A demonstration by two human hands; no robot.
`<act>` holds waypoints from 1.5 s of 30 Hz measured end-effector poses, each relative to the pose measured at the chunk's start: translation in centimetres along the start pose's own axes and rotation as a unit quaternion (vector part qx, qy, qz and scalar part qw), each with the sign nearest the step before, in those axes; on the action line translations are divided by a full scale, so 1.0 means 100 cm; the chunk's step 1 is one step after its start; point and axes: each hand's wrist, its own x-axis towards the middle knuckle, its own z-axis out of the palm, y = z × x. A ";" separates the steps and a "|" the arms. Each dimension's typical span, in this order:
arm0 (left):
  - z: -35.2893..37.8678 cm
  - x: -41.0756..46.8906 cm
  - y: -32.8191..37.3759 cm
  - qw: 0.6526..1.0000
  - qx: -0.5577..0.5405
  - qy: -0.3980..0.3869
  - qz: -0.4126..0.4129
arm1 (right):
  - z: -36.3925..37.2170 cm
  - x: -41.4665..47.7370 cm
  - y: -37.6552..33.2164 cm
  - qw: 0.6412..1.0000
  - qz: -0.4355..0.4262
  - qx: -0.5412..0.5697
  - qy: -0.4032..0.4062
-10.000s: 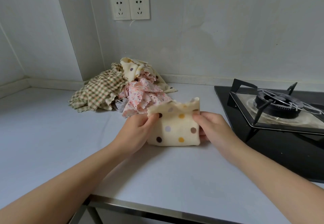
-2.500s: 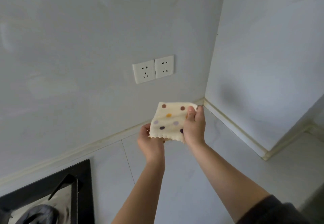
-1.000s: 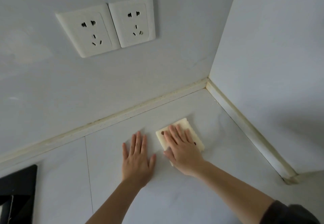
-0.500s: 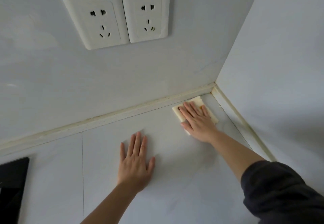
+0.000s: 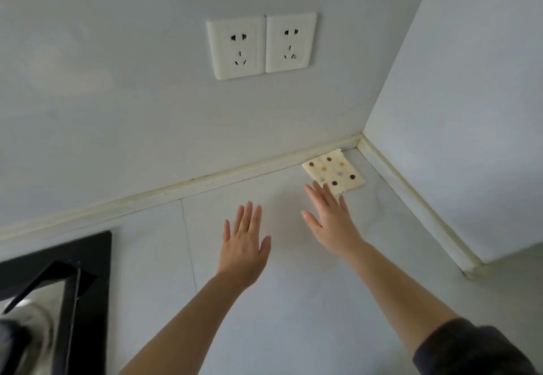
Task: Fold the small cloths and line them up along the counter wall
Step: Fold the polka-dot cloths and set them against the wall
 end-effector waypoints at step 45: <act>-0.288 -0.571 -0.510 0.914 -0.133 0.301 -0.239 | 0.223 -0.229 -0.743 0.928 -0.317 0.044 -0.192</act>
